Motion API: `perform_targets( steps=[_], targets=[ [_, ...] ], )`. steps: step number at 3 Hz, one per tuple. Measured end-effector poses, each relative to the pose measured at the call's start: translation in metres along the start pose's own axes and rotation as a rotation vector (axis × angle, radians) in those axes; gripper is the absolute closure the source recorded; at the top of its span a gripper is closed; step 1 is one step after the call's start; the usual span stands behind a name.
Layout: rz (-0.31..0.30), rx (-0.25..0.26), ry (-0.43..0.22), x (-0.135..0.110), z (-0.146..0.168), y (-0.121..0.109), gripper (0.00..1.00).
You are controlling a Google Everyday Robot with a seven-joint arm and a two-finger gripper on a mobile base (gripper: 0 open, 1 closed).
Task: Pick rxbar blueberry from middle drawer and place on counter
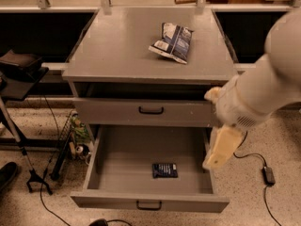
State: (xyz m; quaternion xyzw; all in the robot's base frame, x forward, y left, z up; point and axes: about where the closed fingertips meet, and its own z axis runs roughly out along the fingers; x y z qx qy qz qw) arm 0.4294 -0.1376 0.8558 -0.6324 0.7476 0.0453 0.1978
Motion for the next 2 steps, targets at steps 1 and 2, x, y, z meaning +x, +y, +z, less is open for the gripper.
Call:
perform_targets(
  steps=[1, 2],
  targets=[
    [0.027, -0.004, 0.032, 0.001, 0.079, 0.006, 0.0],
    [0.08, 0.077, 0.041, 0.006, 0.083, -0.011, 0.0]
  ],
)
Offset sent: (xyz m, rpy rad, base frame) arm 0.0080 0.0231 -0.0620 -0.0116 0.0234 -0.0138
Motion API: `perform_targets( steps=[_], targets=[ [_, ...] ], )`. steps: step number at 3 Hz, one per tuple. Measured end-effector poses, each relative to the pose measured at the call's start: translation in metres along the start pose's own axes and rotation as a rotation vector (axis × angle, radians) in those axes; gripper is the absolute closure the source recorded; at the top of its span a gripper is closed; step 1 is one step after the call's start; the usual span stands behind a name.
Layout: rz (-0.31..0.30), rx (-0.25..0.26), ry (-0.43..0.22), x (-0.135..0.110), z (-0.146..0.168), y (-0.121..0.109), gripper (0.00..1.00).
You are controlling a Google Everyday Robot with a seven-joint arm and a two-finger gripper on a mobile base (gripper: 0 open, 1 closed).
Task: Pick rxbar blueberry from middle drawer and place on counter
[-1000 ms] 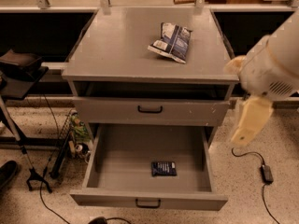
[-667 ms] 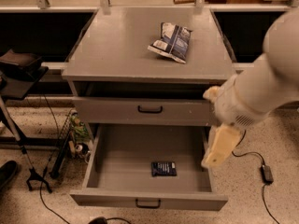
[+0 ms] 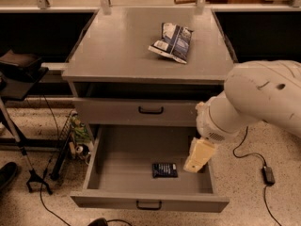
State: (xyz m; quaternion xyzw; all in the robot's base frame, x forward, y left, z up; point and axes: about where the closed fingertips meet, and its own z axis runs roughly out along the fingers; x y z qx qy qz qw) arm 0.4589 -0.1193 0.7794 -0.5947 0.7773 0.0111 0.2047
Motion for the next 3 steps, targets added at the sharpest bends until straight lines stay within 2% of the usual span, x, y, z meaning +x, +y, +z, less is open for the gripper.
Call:
perform_targets(
  steps=[3],
  targets=[
    [0.016, 0.006, -0.011, 0.001, -0.0031, 0.0004, 0.0]
  ],
)
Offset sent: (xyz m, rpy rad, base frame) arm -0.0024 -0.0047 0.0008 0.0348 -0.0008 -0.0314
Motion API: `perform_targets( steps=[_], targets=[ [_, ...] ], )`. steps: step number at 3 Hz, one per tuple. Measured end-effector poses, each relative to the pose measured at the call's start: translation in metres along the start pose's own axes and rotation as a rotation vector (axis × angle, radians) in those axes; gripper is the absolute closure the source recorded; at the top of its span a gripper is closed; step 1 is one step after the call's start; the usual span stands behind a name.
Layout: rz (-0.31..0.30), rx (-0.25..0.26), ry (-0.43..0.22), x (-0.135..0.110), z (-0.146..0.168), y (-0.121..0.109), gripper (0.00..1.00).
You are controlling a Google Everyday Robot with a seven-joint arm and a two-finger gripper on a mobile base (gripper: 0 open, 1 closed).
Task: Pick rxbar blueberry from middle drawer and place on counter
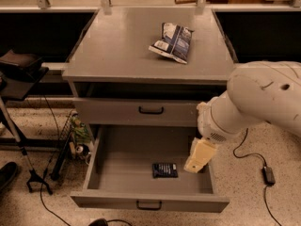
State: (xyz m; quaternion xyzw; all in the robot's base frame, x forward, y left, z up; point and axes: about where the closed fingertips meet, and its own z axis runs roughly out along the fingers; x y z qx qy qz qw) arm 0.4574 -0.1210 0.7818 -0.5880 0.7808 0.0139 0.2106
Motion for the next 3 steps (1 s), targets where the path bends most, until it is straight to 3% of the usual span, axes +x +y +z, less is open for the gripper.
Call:
perform_targets(
  steps=[1, 2, 3],
  targets=[
    [0.013, -0.004, -0.025, -0.001, 0.049, -0.017, 0.0],
    [-0.013, -0.013, -0.08, -0.021, 0.142, -0.05, 0.0],
    [-0.019, -0.08, -0.109, -0.039, 0.223, -0.072, 0.0]
  ],
)
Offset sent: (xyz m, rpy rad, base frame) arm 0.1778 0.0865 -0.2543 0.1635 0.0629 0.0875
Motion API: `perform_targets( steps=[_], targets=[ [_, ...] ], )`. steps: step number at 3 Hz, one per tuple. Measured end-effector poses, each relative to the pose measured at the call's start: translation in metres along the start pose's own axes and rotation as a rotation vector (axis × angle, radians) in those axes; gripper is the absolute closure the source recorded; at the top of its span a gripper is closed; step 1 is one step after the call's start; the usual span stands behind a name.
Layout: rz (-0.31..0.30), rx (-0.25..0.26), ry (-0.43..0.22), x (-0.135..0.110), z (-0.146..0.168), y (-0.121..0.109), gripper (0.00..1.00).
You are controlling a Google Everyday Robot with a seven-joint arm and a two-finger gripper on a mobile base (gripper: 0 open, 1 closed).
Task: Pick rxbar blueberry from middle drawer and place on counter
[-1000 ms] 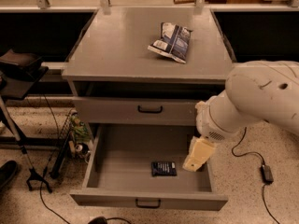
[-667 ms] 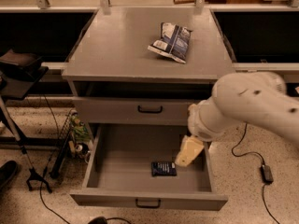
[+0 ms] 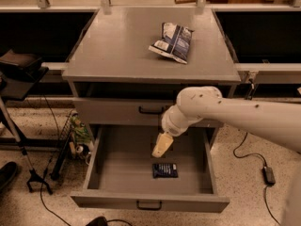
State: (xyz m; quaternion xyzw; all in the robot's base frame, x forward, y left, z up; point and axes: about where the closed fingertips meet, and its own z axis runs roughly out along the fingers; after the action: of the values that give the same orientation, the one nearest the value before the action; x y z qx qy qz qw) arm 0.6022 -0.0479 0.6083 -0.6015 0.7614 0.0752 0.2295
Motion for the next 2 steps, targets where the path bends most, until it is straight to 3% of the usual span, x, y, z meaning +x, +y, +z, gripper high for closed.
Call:
perform_targets(
  steps=[2],
  targets=[
    [0.007, -0.022, 0.002, 0.0067, 0.0116, 0.0012, 0.0]
  ],
)
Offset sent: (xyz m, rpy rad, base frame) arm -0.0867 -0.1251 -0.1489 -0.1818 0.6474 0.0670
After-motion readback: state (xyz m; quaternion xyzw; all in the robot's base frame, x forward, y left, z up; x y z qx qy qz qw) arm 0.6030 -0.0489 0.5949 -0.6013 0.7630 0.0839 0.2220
